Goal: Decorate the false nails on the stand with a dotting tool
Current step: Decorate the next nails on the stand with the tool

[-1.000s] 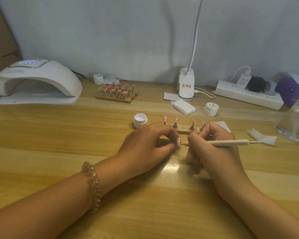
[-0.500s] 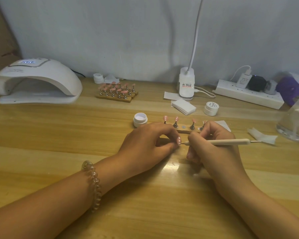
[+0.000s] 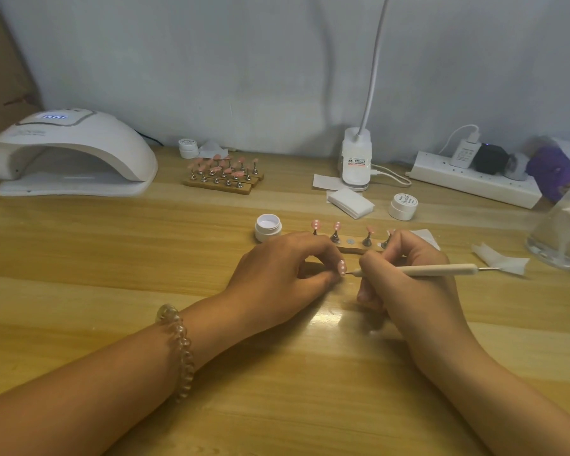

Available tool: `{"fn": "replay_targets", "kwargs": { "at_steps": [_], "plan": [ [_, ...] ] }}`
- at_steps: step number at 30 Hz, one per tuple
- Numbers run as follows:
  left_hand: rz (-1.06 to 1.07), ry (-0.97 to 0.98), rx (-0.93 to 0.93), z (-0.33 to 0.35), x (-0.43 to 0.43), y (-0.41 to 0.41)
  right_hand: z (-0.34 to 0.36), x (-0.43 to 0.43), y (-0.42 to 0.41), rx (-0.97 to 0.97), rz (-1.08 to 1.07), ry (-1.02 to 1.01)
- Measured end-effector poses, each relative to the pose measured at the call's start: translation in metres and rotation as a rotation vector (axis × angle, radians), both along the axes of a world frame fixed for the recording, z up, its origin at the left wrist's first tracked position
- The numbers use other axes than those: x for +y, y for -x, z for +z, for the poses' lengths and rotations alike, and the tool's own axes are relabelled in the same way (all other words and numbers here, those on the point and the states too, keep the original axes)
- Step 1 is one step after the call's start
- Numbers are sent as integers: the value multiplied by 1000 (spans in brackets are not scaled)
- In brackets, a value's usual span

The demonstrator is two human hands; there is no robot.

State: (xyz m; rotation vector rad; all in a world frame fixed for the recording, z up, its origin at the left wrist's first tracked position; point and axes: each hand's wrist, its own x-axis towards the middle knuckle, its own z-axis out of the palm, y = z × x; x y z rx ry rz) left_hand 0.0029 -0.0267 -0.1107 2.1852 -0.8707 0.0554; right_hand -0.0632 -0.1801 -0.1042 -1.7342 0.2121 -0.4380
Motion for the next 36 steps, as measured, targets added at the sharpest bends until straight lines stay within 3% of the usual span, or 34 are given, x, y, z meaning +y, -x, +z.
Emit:
{"fn": "replay_targets", "kwargs": {
  "at_steps": [31, 36],
  "plan": [
    [0, -3, -29, -2, 1, -2, 0, -1, 0, -38, -12, -30],
    [2, -2, -41, -4, 0, -2, 3, -3, 1, -105, -89, -216]
  ]
}}
